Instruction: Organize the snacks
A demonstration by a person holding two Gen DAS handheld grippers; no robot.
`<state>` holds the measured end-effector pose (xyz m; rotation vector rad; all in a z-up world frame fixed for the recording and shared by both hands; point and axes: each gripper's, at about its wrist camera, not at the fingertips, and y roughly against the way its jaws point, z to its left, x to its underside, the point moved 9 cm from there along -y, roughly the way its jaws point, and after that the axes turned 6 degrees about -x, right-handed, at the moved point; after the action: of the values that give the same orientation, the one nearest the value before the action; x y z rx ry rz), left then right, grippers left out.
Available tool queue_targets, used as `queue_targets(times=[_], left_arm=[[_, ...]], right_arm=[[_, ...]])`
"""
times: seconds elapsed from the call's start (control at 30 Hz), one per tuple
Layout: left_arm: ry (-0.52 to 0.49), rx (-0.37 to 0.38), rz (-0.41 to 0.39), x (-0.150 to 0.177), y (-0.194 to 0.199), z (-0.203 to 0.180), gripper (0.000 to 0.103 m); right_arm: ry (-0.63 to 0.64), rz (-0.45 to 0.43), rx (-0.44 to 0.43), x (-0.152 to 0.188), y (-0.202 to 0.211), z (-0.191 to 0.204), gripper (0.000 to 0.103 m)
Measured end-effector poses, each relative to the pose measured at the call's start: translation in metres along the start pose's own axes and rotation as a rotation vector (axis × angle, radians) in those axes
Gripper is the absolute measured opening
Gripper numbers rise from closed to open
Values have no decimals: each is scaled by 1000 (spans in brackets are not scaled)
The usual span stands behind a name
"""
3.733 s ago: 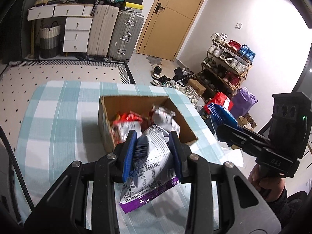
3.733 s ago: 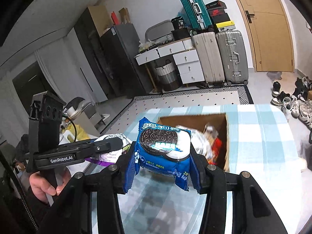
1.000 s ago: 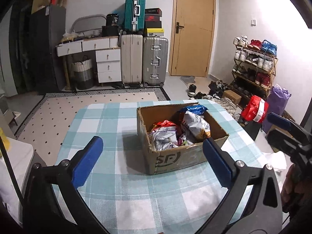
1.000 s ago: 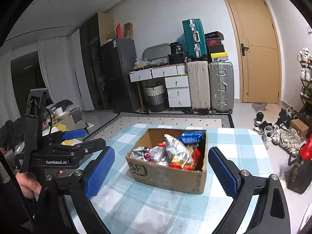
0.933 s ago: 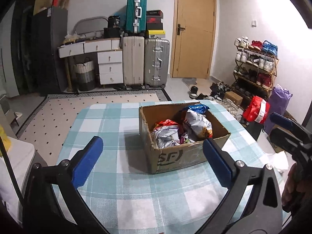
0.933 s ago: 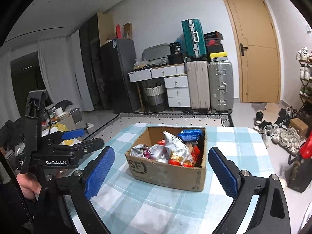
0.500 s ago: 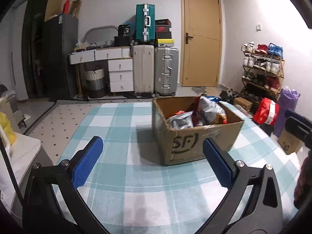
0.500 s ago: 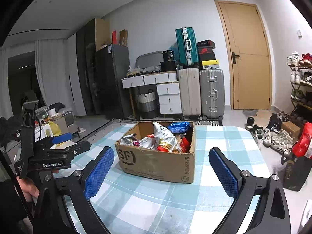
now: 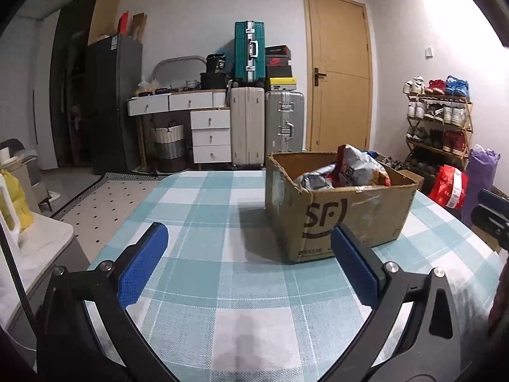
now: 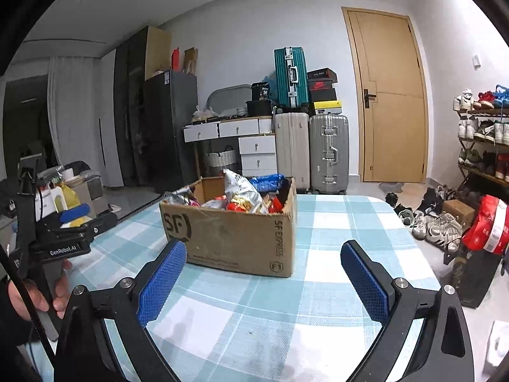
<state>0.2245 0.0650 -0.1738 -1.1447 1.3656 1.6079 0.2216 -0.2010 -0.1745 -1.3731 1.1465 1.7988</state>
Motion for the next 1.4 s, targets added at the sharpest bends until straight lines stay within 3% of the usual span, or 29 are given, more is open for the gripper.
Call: queue_targets(times=[0.27, 0.43, 1.4], left_arm=[[-30, 34, -20, -2, 2, -9, 102], [-4, 10, -32, -2, 6, -4, 102], [12, -12, -35, -1, 7, 2, 102]], right_arm=[[29, 12, 1, -1, -6, 3, 102], [43, 10, 49, -2, -6, 0, 102], [47, 7, 45, 7, -3, 3, 103]])
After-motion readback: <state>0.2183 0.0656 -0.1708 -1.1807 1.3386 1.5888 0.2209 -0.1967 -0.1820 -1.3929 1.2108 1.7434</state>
